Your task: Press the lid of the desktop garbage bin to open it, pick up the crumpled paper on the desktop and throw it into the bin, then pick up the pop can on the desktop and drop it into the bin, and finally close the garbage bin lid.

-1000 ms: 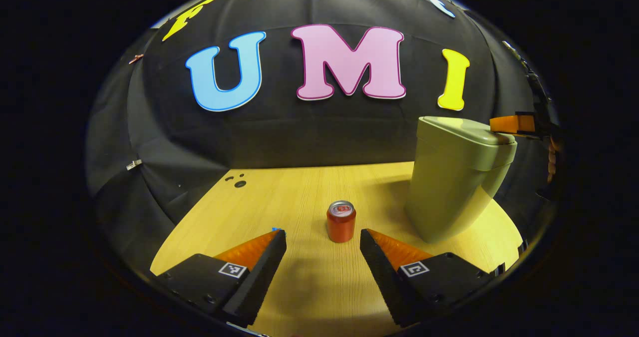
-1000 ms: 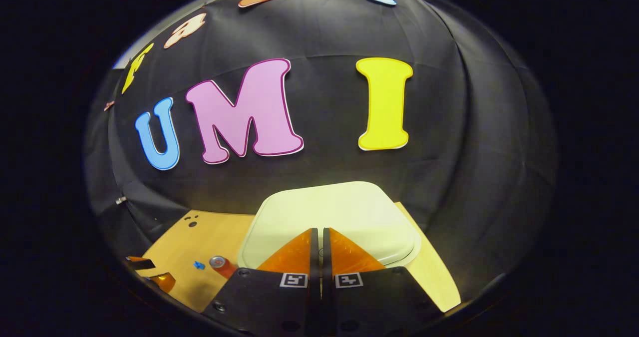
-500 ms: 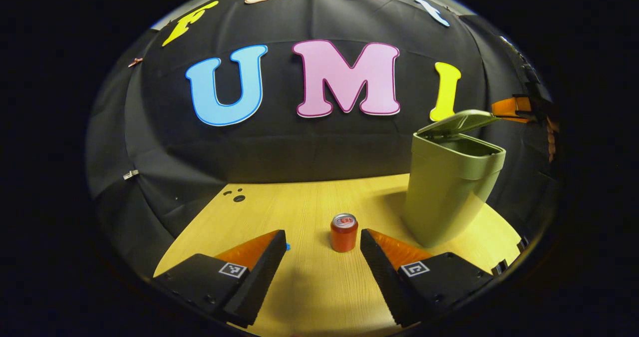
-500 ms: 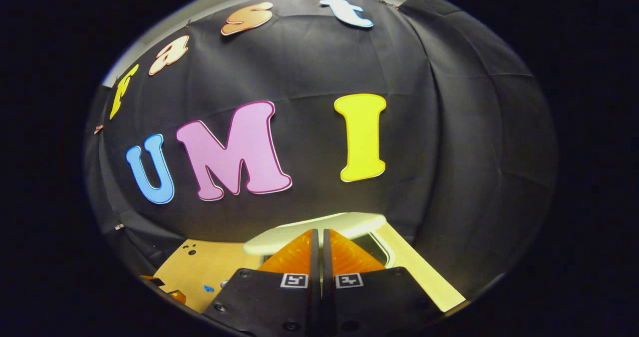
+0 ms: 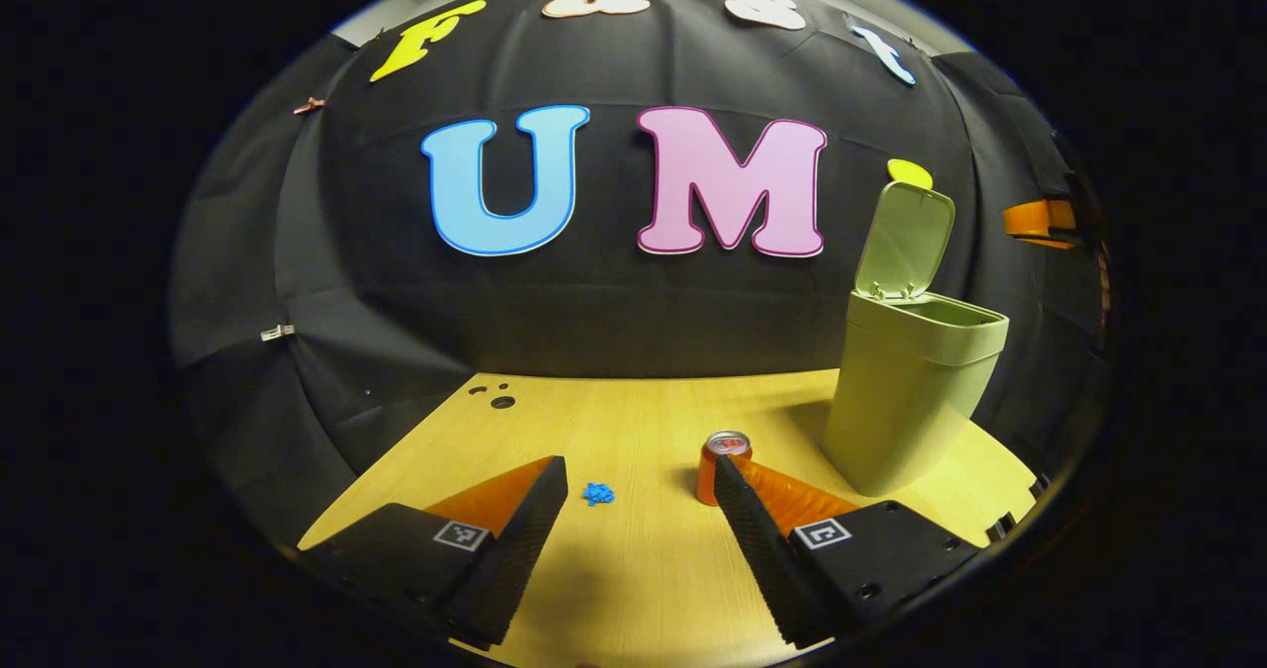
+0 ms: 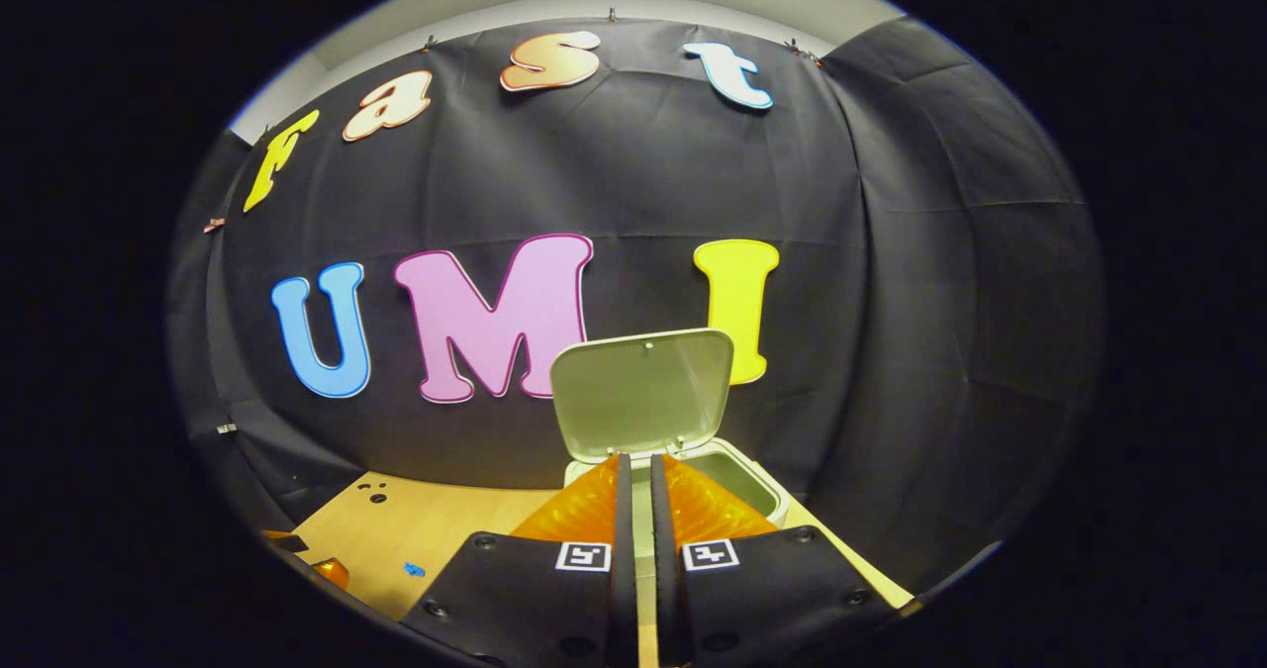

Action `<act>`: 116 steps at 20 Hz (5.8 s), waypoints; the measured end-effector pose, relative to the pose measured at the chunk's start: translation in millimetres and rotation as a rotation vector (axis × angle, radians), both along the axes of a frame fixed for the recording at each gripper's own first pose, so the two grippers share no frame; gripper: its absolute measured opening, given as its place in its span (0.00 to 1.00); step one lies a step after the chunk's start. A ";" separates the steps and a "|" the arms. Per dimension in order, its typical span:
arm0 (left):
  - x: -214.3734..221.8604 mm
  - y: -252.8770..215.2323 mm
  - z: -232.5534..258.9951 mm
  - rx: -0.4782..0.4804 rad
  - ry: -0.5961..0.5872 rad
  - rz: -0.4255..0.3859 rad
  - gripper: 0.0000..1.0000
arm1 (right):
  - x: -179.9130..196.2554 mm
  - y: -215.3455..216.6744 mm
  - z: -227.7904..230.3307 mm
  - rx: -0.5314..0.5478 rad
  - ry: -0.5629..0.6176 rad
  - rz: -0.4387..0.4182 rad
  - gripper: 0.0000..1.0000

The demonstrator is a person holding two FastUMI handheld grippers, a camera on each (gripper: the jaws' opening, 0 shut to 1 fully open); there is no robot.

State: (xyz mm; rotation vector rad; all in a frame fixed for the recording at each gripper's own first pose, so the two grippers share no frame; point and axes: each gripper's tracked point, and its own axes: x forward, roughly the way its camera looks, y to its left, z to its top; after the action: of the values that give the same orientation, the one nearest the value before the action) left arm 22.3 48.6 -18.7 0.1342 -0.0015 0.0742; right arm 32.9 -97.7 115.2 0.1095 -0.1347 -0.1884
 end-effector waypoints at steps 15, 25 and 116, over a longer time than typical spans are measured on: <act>35.3 41.0 -20.9 -0.039 0.069 -0.027 0.97 | -19.4 59.5 -54.4 -0.060 0.091 0.059 1.00; 141.4 73.1 -67.4 -0.054 0.224 -0.021 0.97 | -18.4 61.6 -87.3 -0.091 0.186 0.040 1.00; 160.5 -376.5 68.3 0.024 0.096 -0.576 0.86 | -76.3 -128.7 -180.8 -0.007 0.335 0.039 0.97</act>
State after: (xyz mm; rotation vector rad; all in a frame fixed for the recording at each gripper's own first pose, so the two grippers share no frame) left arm 182.8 -327.8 49.6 0.1571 0.0550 -0.5074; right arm -43.4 -226.5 -65.6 0.0725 0.2002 -0.1646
